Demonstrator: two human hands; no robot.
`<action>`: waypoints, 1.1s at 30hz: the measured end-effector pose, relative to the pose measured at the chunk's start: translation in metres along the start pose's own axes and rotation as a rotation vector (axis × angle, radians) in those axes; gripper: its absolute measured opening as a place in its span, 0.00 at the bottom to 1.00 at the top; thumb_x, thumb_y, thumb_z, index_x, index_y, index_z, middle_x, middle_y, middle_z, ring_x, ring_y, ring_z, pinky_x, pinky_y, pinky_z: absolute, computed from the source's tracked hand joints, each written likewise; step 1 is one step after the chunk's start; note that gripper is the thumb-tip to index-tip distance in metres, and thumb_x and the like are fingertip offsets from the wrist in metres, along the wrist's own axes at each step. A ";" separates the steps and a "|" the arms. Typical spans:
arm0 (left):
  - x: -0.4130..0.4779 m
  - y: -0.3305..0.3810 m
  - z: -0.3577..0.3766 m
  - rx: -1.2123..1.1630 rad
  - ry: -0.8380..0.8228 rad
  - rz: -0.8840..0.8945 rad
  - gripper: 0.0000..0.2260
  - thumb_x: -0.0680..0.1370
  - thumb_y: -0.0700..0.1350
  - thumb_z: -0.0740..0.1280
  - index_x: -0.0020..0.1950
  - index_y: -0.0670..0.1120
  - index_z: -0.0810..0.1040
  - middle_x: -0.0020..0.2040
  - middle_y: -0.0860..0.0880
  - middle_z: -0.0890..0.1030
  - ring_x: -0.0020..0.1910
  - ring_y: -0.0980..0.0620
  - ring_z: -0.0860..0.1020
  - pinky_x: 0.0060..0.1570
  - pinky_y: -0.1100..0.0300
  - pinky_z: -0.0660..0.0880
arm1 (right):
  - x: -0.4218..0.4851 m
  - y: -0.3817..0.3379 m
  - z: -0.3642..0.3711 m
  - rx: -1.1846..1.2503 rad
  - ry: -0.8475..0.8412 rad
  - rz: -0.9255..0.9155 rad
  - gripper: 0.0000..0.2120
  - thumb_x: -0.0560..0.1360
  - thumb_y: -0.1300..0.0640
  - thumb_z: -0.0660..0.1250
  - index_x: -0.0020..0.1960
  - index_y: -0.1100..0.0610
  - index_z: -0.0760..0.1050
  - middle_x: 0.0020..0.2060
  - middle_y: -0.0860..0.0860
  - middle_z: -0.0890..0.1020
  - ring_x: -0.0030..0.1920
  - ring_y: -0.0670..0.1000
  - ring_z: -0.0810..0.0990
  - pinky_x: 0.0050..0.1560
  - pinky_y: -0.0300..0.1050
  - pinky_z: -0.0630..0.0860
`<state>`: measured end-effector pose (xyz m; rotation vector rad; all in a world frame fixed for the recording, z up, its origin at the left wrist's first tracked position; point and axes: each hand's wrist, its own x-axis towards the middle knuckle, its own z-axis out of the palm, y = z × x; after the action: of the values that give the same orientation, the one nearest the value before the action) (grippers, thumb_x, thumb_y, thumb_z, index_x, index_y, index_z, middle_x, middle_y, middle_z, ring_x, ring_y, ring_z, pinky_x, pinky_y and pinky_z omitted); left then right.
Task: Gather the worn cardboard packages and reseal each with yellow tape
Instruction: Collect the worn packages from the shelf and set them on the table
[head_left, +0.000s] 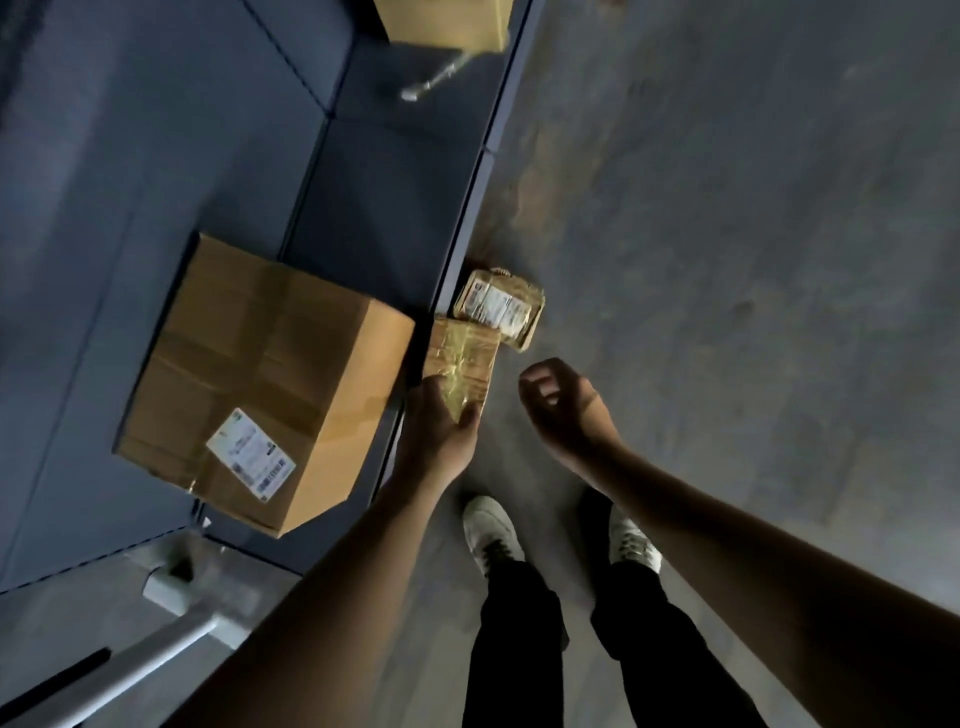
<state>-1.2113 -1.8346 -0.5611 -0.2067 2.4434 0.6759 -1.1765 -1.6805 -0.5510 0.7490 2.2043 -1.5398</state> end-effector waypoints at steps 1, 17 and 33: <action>0.013 -0.010 0.011 0.019 -0.002 0.000 0.24 0.80 0.49 0.67 0.72 0.42 0.66 0.68 0.39 0.69 0.66 0.41 0.72 0.61 0.52 0.72 | 0.009 0.012 0.011 0.005 -0.018 0.008 0.06 0.81 0.56 0.63 0.55 0.56 0.76 0.44 0.47 0.79 0.46 0.47 0.79 0.47 0.40 0.74; 0.154 -0.110 0.144 0.395 -0.151 -0.211 0.66 0.62 0.75 0.71 0.78 0.47 0.29 0.79 0.38 0.36 0.79 0.37 0.40 0.74 0.33 0.49 | 0.106 0.138 0.107 0.069 -0.140 0.222 0.17 0.82 0.49 0.62 0.69 0.51 0.67 0.61 0.51 0.77 0.58 0.51 0.78 0.58 0.52 0.79; 0.108 -0.103 0.096 0.044 -0.052 -0.187 0.47 0.60 0.75 0.70 0.72 0.52 0.67 0.62 0.49 0.78 0.58 0.47 0.78 0.54 0.52 0.78 | 0.073 0.089 0.047 0.010 -0.116 0.209 0.17 0.81 0.52 0.63 0.69 0.53 0.67 0.62 0.53 0.76 0.60 0.51 0.75 0.58 0.47 0.75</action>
<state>-1.2214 -1.8735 -0.7341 -0.3896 2.3503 0.5381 -1.1820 -1.6845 -0.6755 0.8424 1.9683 -1.4537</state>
